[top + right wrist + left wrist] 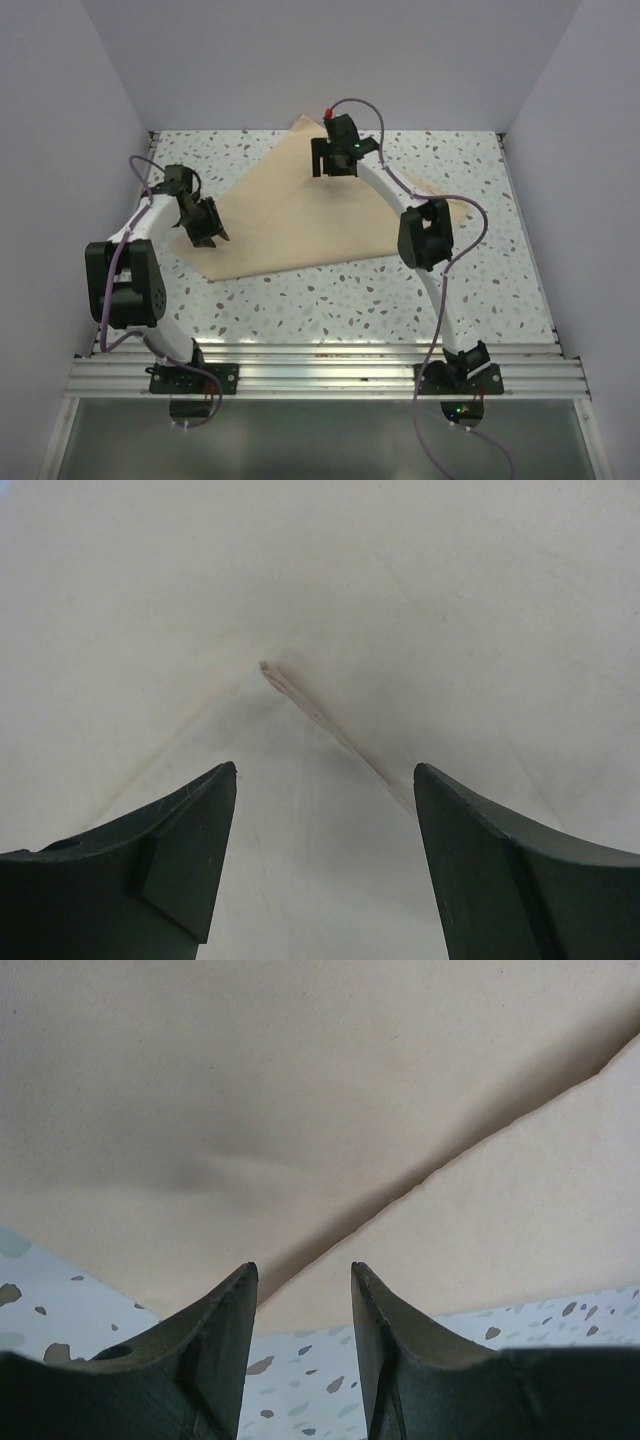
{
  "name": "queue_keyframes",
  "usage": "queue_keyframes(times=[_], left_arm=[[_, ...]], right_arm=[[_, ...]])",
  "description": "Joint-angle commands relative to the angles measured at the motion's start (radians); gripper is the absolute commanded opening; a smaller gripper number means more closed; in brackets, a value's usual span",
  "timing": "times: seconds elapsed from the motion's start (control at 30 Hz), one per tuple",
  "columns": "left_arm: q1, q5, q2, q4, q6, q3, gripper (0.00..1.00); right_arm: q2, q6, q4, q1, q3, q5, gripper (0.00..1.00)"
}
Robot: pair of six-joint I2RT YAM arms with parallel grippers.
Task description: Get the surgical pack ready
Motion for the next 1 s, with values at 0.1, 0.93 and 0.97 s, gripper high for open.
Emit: queue_keyframes(times=[0.1, 0.93, 0.97], left_arm=[[0.009, -0.001, -0.073, 0.026, 0.010, -0.053, 0.46], [0.019, 0.043, -0.084, 0.008, -0.002, 0.005, 0.47], [0.021, 0.040, -0.088, 0.006, -0.004, 0.005, 0.47]], right_arm=[[0.104, -0.011, 0.080, 0.049, 0.137, 0.152, 0.72], [0.228, -0.038, 0.149, 0.096, 0.176, 0.174, 0.58], [0.231, -0.041, 0.148, 0.099, 0.180, 0.178, 0.57]])
